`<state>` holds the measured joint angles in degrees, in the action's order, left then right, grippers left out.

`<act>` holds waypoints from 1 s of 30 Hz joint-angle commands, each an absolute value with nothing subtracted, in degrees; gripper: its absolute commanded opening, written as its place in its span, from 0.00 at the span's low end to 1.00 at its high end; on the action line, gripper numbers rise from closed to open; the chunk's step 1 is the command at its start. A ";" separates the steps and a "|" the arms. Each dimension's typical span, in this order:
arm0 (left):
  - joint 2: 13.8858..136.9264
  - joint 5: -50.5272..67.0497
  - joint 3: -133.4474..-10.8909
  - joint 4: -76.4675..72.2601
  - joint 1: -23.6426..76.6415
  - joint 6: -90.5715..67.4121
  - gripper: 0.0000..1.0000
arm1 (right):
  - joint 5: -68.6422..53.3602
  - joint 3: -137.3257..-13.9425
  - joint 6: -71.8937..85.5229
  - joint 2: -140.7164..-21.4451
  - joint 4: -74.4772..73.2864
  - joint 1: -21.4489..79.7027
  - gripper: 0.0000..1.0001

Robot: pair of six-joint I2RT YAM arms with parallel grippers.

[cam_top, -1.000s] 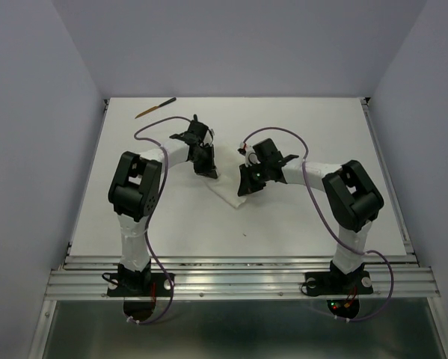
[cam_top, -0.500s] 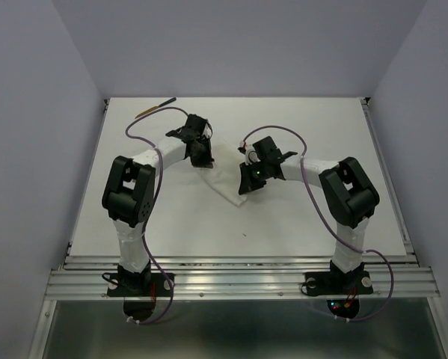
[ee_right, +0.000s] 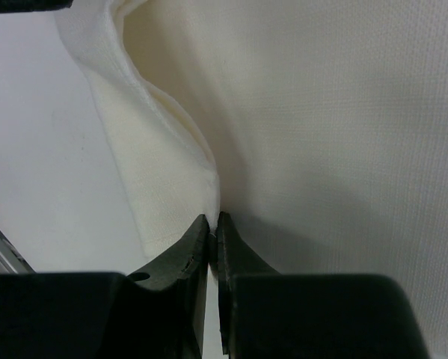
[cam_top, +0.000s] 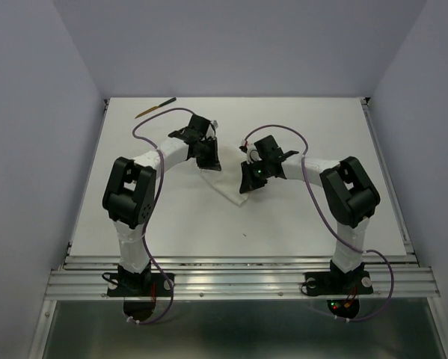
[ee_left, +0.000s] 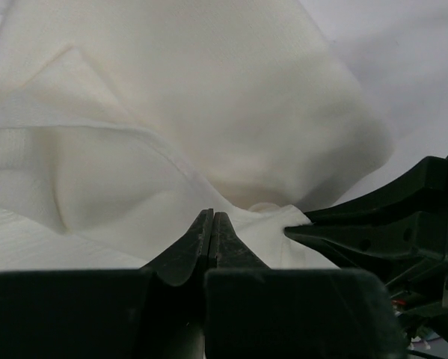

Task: Fold the napkin into a case and place the utensils inside
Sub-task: Smooth out the 2/3-rectangle-folded napkin at the center of the board.

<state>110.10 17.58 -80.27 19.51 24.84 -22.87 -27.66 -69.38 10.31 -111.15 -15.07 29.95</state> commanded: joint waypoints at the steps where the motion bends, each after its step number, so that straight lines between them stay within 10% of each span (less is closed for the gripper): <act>1: 109.60 19.95 -80.68 19.51 25.40 -21.36 0.00 | -28.39 -71.89 9.84 -111.97 -15.29 29.53 0.01; 30: 117.78 12.13 -88.86 21.62 26.28 -22.76 0.00 | -26.63 -72.95 8.88 -111.88 -16.96 28.48 0.01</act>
<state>117.23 14.81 -86.21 20.99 25.93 -22.00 -27.59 -70.41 9.82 -111.18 -16.53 28.84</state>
